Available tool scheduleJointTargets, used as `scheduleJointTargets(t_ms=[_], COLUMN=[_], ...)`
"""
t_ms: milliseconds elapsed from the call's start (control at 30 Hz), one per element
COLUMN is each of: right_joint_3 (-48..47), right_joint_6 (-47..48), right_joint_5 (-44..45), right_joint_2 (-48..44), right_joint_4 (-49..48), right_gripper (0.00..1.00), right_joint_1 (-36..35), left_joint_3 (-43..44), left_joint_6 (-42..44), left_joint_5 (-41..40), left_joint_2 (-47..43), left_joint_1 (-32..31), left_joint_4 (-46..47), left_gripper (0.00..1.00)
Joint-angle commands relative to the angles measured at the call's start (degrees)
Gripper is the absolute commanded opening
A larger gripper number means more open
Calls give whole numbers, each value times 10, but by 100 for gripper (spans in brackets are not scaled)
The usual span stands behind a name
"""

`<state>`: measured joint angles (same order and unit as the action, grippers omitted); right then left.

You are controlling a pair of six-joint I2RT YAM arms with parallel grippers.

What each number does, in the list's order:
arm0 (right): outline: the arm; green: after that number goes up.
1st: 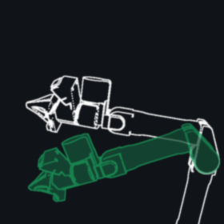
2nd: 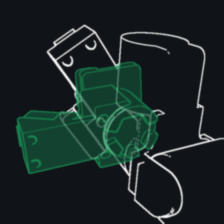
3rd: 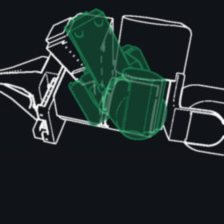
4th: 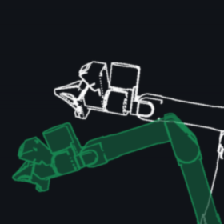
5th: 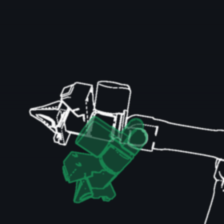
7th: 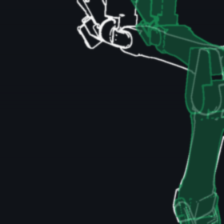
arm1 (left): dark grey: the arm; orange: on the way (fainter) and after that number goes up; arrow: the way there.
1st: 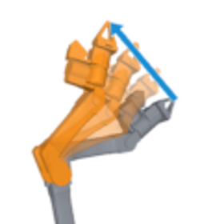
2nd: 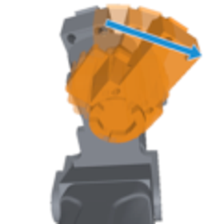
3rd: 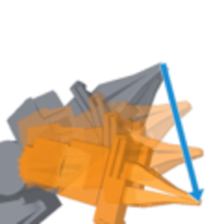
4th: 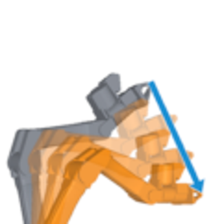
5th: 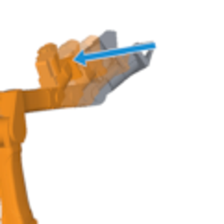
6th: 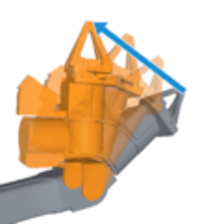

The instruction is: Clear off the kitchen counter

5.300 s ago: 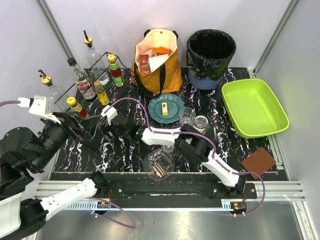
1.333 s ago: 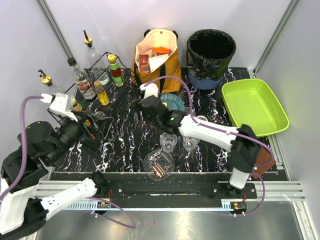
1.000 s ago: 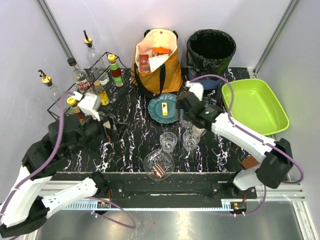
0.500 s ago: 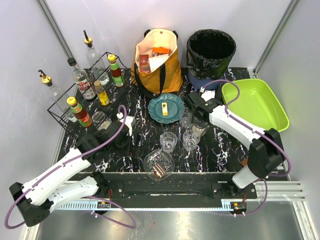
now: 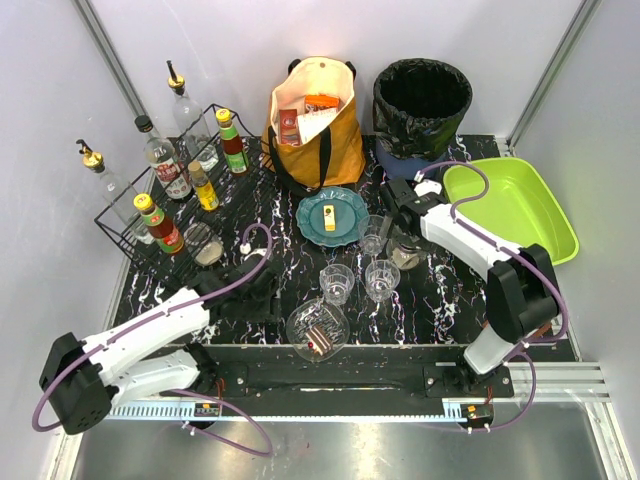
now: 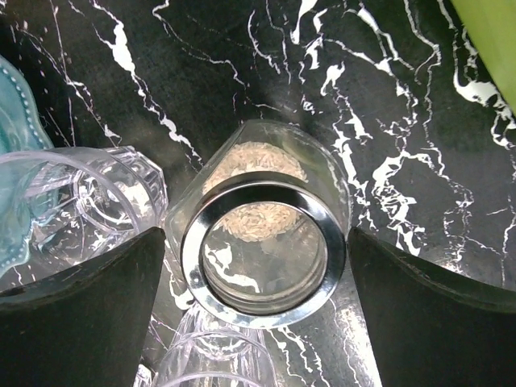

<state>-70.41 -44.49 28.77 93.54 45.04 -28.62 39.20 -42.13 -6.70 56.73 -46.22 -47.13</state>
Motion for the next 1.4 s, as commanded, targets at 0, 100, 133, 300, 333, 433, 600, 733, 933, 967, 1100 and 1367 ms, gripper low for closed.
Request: scheduleJointTargets(t_ms=[0,100,133,300,333,433,600,733,933,967,1100,1367], right_joint_3=[5,15,19,27,26,20,-3,-24,-17,-13,5,-21], right_joint_6=[-8,-7,-7,11,13,29,67,90,99,101,109,123], right_joint_5=[-27,-35,-36,-29,-23,-9,15,30,21,19,14,8], right_joint_2=[9,5,3,-19,-24,-48,-81,-85,-98,-100,-112,-129], right_joint_4=[-24,-24,-25,-26,-25,-24,-20,-8,-10,-14,-30,-14], right_gripper=[100,100,100,86,81,68,50,43,36,36,34,33], right_joint_1=[9,16,18,23,23,23,24,24,25,24,24,24], left_joint_3=[-27,-40,-45,-73,-78,-85,-73,-51,-28,-24,-6,39], left_joint_6=[-33,-47,-53,-70,-70,-73,-73,-62,-53,-53,-56,-76], left_joint_5=[-19,1,6,40,52,78,90,85,86,81,70,-15], left_joint_2=[17,26,29,41,45,69,134,174,212,218,225,221], left_joint_1=[-3,-3,-5,-17,-19,-27,-44,-58,-64,-64,-64,-63], left_joint_4=[32,34,34,62,78,121,173,187,215,216,216,174], left_gripper=[54,45,43,36,34,32,32,32,34,34,39,50])
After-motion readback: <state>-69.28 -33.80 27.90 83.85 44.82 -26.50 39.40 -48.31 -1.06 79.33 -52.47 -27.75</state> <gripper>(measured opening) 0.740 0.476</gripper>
